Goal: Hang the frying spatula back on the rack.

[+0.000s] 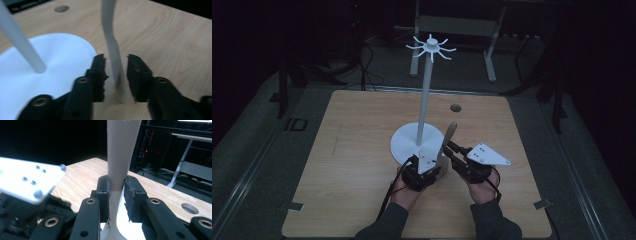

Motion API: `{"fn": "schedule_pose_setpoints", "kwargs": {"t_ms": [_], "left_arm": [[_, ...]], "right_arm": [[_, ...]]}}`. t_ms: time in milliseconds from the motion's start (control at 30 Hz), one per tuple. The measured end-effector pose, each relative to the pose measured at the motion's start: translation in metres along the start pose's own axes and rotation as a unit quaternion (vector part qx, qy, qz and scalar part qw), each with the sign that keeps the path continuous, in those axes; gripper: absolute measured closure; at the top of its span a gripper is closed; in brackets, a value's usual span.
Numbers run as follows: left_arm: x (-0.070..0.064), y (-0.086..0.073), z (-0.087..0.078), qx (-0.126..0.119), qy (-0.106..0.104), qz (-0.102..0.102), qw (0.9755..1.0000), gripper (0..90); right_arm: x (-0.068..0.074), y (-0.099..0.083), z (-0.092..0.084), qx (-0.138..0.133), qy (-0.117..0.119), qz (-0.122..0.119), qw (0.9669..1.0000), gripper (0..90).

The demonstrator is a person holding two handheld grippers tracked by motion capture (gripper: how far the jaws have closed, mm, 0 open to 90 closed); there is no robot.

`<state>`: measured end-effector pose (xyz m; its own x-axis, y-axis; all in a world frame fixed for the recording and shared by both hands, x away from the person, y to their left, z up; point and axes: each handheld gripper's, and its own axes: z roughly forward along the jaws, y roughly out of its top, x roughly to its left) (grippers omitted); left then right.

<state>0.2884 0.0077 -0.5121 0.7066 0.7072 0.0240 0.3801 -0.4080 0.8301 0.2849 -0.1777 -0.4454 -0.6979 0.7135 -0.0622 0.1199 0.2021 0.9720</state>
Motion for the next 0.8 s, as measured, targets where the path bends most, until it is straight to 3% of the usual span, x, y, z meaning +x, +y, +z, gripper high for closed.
{"fn": "schedule_pose_setpoints", "kwargs": {"t_ms": [33, 67, 267, 533, 700, 800], "left_arm": [[0.000, 0.000, 0.000, 0.000, 0.000, 0.000, 1.0000, 74.3], [-0.002, 0.000, 0.001, 0.006, 0.016, 0.010, 0.9998, 77.0], [-0.003, 0.001, 0.002, 0.006, 0.023, 0.005, 0.9997, 79.3], [-0.006, 0.001, 0.002, -0.001, 0.020, 0.004, 0.9998, 80.4], [-0.007, 0.002, 0.003, -0.002, 0.024, 0.003, 0.9997, 79.3], [-0.006, 0.001, 0.001, -0.003, 0.023, 0.003, 0.9997, 71.4]], "right_arm": [[0.000, 0.000, 0.000, 0.000, 0.000, 0.000, 1.0000, 74.9], [0.000, 0.000, 0.000, -0.001, -0.002, 0.000, 1.0000, 74.8], [-0.004, -0.001, 0.002, -0.001, -0.002, 0.020, 0.9998, 73.9], [-0.004, -0.001, 0.010, 0.008, -0.003, 0.018, 0.9998, 71.2], [-0.003, -0.002, 0.013, 0.008, -0.008, 0.021, 0.9997, 74.7], [-0.003, -0.002, 0.014, 0.009, -0.007, 0.016, 0.9998, 74.8]]}}
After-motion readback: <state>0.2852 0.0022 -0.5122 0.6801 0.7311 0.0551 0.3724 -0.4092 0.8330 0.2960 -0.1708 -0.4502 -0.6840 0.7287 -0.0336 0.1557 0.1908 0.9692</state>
